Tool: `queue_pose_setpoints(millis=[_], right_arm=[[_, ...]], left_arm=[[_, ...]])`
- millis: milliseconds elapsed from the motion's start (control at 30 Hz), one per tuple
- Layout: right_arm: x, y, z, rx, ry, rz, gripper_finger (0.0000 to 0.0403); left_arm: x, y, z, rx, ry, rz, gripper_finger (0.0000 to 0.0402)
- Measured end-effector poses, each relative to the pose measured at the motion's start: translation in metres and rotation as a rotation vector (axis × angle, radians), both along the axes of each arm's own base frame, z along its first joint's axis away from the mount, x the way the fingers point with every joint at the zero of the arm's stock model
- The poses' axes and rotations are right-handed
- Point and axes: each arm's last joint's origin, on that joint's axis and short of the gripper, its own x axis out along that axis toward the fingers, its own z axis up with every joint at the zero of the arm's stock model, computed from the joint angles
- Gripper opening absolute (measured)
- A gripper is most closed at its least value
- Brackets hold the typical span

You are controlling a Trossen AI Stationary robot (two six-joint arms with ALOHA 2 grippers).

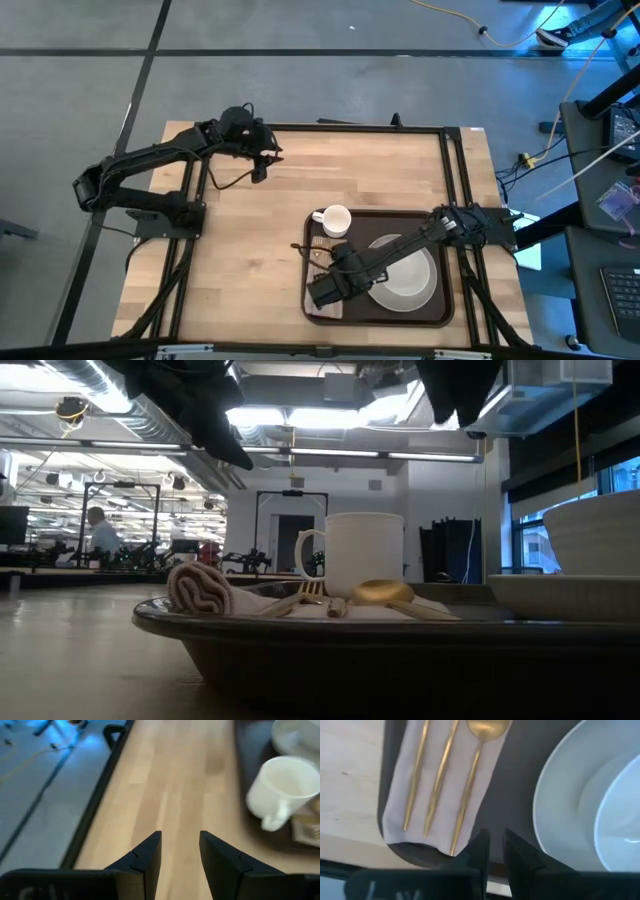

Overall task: Set up tray
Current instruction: Put the gold knife on the brown napkin between the gold fork and gold spoon

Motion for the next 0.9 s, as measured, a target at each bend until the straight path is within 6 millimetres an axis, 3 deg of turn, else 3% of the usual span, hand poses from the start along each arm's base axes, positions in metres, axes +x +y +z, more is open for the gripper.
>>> queue_pose_setpoints(millis=[133,367,633,900], right_arm=[[0.011,-0.004,-0.014,0.024,-0.048,0.02,0.0055],[0.03,-0.011,-0.045,0.042,-0.158,0.251,0.0056],[0.032,-0.011,-0.079,0.026,-0.182,0.516,0.0056],[0.03,-0.01,-0.1,0.09,-0.19,0.566,0.0056]], left_arm=[[0.0,-0.002,0.002,-0.047,-0.028,-0.015,0.0127],[-0.001,-0.003,0.003,-0.059,-0.038,-0.031,0.0127],[-0.001,-0.003,0.003,-0.061,-0.036,-0.03,0.0127],[-0.001,-0.003,0.002,-0.073,-0.036,-0.022,0.0127]])
